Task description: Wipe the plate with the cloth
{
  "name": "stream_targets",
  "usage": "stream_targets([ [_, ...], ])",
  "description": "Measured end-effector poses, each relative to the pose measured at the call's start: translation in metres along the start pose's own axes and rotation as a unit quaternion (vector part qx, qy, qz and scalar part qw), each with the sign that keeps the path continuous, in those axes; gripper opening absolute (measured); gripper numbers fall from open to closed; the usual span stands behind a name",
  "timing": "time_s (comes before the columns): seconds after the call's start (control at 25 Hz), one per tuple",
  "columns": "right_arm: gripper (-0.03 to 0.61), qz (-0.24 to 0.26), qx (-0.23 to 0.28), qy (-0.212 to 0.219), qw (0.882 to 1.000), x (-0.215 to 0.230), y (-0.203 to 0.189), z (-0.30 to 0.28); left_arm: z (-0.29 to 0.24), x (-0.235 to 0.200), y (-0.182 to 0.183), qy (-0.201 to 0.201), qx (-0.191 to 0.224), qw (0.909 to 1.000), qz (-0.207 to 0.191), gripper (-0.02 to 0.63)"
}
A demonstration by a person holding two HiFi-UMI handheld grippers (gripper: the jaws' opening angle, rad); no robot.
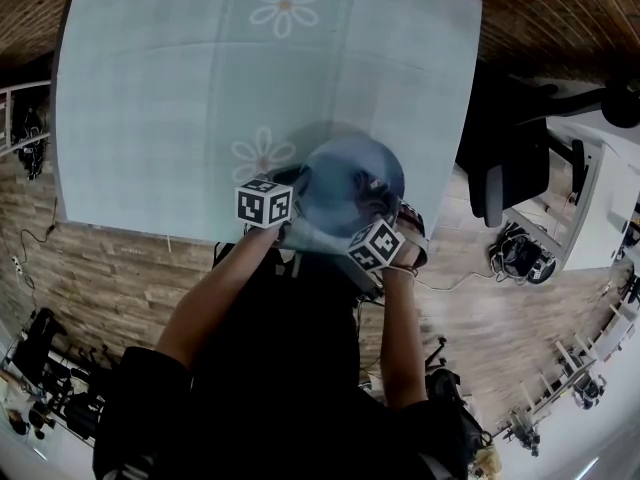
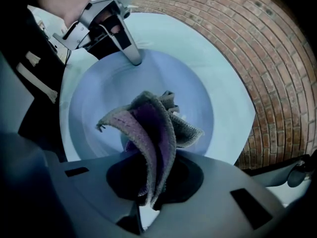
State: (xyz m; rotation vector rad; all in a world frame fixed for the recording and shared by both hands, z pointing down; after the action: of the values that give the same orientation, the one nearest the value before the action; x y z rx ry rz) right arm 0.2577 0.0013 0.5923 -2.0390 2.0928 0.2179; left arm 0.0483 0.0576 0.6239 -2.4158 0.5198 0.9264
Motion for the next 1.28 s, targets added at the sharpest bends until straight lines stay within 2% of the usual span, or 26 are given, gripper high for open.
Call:
stream_targets([
  [0.2, 0.058, 0.004, -0.017, 0.064, 0.998, -0.037, 0.01, 0.01, -0.001, 0.001, -0.002, 0.001, 0.001, 1.0, 0.0, 0.043],
  [0.48, 0.06, -0.048, 0.046, 0.133, 0.989, -0.066, 0.048, 0.011, -0.002, 0.001, -0.003, 0.005, 0.001, 1.0, -0.005, 0.043],
  [0.72, 0.06, -0.106, 0.101, 0.159, 0.976, -0.062, 0.064, 0.009, -0.003, 0.001, -0.005, 0.001, -0.001, 1.0, -0.001, 0.044],
  [0.88, 0.06, -0.209, 0.145, 0.174, 0.951, -0.053, 0.049, 0.022, 0.001, 0.001, -0.008, -0.013, -0.009, 0.9999, 0.0, 0.044],
  [1.08, 0.06, -0.289, 0.204, 0.12, 0.928, -0.031, 0.034, 0.048, 0.014, 0.002, -0.004, -0.02, -0.011, 0.9995, -0.022, 0.046],
  [1.2, 0.06, -0.35, 0.247, 0.108, 0.897, -0.016, 0.029, 0.065, 0.022, 0.003, -0.007, -0.029, -0.011, 0.9993, -0.019, 0.046],
  [1.28, 0.06, -0.378, 0.284, 0.085, 0.877, -0.005, 0.028, 0.08, 0.029, 0.004, -0.007, -0.031, -0.007, 0.9993, -0.021, 0.047],
])
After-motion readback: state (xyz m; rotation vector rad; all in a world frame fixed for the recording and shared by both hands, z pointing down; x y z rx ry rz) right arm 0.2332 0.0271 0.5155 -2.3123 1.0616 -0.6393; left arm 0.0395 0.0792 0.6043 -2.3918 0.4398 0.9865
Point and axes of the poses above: the fingertips, and each gripper's own axes: z backward along the fingers, x to its right, y out of its top, the point moved 8 cm from there along z, backward along the fingers, and after that the axes turned 2 degrees about -y, right-handed, at the moved point
